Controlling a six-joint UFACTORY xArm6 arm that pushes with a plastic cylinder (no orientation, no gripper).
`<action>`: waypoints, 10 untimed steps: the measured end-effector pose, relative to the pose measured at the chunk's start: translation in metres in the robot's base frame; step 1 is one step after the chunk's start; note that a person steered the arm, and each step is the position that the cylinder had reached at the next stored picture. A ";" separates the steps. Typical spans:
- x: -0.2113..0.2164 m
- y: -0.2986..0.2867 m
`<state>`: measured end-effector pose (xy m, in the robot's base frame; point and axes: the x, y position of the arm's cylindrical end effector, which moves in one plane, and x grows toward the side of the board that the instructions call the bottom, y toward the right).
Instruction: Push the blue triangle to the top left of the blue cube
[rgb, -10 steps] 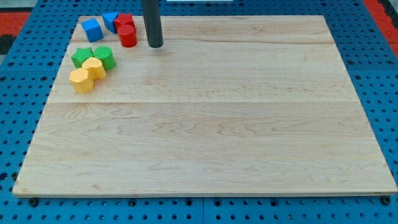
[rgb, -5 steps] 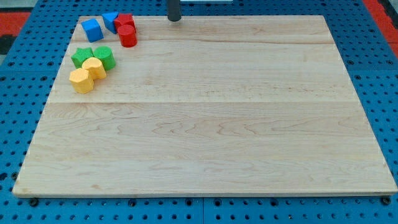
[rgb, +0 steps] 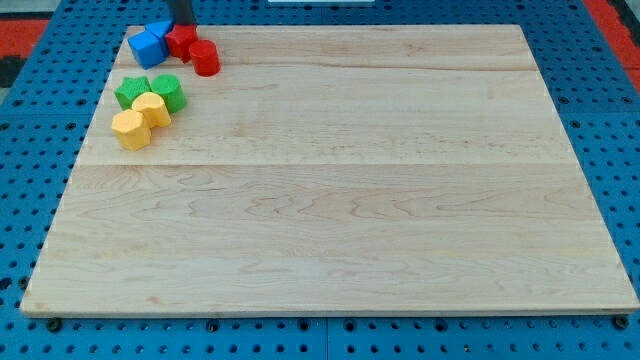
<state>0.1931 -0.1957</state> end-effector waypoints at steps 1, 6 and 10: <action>0.006 0.000; -0.002 0.018; -0.001 -0.109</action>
